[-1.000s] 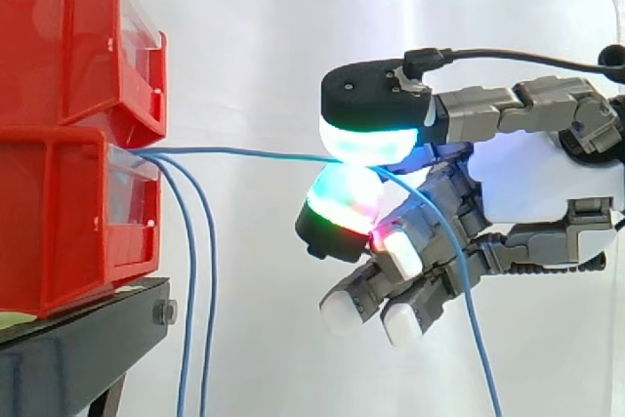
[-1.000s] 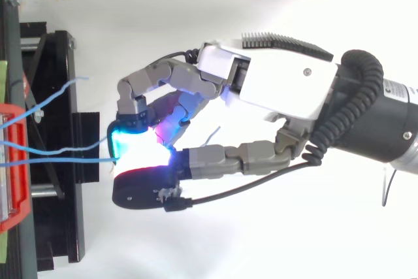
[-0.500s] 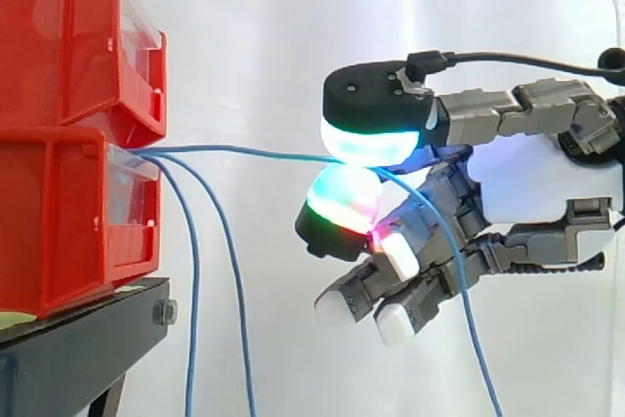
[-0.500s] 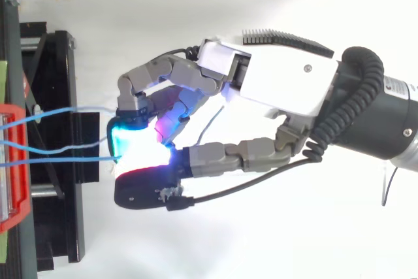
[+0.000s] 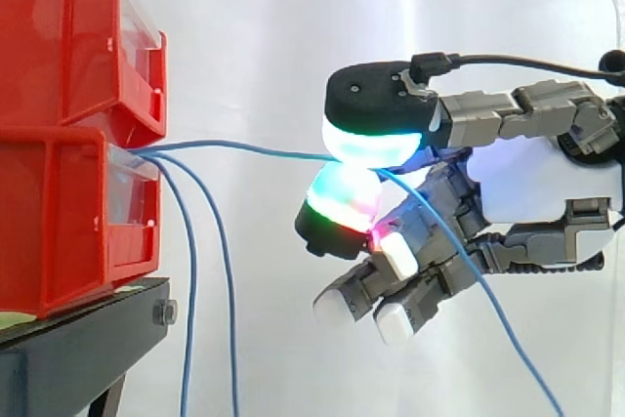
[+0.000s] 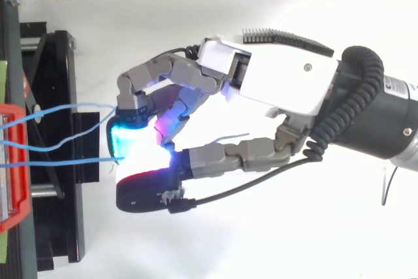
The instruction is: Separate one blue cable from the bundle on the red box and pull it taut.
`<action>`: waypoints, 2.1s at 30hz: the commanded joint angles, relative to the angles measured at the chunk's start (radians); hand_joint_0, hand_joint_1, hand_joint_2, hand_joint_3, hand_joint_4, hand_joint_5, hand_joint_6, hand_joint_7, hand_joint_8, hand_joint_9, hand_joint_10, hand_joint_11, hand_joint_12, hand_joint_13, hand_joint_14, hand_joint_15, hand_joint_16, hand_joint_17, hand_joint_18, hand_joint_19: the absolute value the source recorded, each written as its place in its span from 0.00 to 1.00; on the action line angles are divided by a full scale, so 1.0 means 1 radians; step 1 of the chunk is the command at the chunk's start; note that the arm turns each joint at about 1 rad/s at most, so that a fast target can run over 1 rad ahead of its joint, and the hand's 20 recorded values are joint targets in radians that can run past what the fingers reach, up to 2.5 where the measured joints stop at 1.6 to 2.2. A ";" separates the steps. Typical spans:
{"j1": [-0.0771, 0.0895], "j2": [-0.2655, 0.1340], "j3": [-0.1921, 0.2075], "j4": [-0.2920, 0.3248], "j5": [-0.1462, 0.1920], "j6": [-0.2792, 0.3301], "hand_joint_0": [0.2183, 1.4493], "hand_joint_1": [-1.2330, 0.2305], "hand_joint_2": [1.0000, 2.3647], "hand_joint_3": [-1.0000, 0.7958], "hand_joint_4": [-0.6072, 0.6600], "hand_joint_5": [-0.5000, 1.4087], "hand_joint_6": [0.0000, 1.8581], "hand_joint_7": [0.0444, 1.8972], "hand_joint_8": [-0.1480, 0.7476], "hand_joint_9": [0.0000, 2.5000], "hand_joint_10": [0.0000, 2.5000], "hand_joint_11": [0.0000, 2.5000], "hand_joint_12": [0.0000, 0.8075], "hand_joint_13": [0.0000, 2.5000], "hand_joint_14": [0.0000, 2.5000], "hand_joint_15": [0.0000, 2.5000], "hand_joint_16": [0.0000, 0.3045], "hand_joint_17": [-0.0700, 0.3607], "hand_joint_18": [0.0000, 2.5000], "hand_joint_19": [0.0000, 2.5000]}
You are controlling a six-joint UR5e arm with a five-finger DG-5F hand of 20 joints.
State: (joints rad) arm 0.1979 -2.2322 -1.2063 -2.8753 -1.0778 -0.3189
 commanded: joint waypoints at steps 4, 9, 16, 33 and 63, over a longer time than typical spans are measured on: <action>0.000 0.000 0.001 0.001 -0.001 0.001 0.35 0.26 0.01 0.61 0.46 0.20 0.49 0.75 0.59 0.44 0.01 0.30 0.52 0.30 0.00 0.14 0.17 0.43 0.32 0.16; 0.000 0.000 -0.001 -0.001 0.002 0.004 0.37 0.25 0.01 0.66 0.37 0.21 0.49 0.81 0.58 0.47 0.01 0.30 0.52 0.32 0.00 0.14 0.17 0.43 0.34 0.16; 0.000 0.000 -0.001 -0.007 0.002 0.024 0.37 0.24 0.00 0.68 0.31 0.21 0.49 0.79 0.57 0.50 0.01 0.29 0.53 0.34 0.00 0.15 0.17 0.44 0.35 0.16; -0.006 0.066 -0.016 -0.294 -0.037 0.141 0.35 0.23 0.06 0.68 0.30 0.22 0.49 0.79 0.57 0.52 0.01 0.29 0.55 0.36 0.00 0.17 0.18 0.44 0.37 0.16; -0.002 0.098 -0.188 0.024 -0.021 0.196 0.34 0.24 0.11 0.67 0.31 0.22 0.49 0.77 0.58 0.52 0.01 0.29 0.54 0.36 0.00 0.16 0.18 0.44 0.36 0.14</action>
State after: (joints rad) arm 0.1960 -2.1338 -1.3944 -2.8518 -1.0985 -0.1221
